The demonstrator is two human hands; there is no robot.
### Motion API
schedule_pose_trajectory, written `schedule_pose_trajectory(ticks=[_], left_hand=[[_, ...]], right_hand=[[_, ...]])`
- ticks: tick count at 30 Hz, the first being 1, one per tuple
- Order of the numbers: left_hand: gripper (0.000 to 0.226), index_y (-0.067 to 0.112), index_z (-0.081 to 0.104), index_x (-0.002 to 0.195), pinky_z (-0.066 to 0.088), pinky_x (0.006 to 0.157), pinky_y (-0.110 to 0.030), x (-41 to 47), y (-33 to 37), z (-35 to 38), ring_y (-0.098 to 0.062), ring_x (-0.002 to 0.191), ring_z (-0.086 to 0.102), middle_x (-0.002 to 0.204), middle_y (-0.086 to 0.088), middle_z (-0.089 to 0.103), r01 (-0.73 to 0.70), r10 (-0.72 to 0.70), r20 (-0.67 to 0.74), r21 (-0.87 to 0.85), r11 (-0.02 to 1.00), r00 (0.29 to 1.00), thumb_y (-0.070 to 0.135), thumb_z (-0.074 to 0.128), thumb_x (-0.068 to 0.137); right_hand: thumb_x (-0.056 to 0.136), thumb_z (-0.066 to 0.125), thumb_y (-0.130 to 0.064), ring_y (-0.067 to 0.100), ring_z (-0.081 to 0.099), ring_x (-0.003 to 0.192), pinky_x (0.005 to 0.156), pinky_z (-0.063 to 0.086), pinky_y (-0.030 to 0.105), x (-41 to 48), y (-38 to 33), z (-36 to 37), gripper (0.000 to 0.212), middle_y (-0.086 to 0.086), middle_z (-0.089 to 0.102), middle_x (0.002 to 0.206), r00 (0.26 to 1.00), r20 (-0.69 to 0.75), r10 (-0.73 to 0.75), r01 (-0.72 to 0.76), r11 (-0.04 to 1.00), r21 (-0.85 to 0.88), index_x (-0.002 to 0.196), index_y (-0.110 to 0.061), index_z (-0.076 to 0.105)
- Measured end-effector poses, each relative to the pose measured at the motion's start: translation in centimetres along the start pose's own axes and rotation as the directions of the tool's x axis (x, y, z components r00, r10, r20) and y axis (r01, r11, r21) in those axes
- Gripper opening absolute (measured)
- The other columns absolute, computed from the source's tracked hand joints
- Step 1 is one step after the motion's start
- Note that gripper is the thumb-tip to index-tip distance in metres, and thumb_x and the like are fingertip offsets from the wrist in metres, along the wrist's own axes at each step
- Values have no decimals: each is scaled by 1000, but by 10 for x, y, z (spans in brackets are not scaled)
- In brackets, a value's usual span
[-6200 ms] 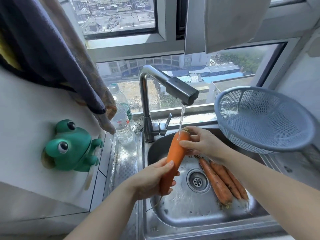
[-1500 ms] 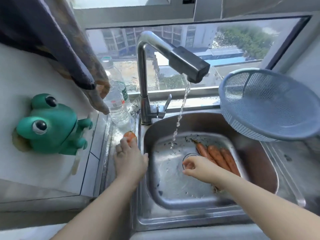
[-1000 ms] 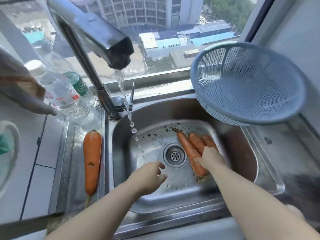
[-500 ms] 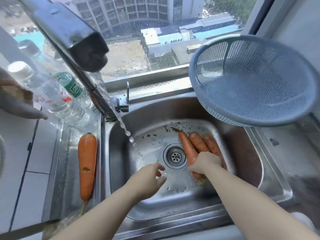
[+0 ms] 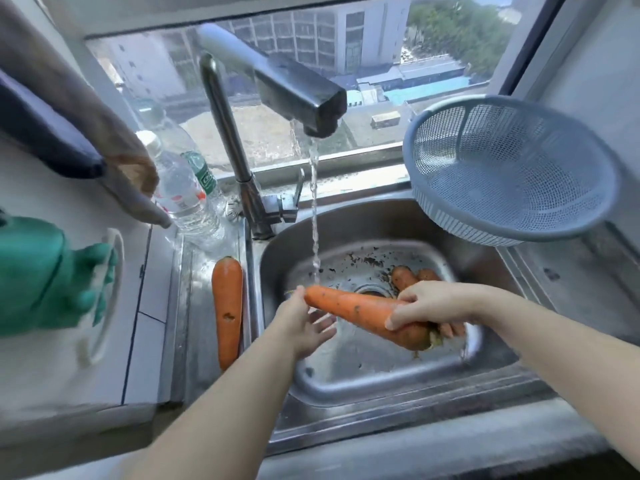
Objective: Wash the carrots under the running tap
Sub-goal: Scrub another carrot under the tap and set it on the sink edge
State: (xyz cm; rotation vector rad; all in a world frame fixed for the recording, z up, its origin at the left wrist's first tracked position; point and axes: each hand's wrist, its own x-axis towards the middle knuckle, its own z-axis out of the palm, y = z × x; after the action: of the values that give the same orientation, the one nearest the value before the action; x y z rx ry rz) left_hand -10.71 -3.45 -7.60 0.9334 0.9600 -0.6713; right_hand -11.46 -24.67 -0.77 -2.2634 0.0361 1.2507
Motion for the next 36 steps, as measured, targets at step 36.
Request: schedule_pose_trajectory(ticks=[36], left_hand=[[17,8,55,90,49,80,-36,12,14,32,-29,79,57,88,-13,64,-235,229,-342,25,972,911,24,50,92]], right_hand=[[84,63,-23,21,57,83,66,44,29,-36,-84,45,36,0,50,91,887,-310,-342,-11,656,-754,107,-19,35]])
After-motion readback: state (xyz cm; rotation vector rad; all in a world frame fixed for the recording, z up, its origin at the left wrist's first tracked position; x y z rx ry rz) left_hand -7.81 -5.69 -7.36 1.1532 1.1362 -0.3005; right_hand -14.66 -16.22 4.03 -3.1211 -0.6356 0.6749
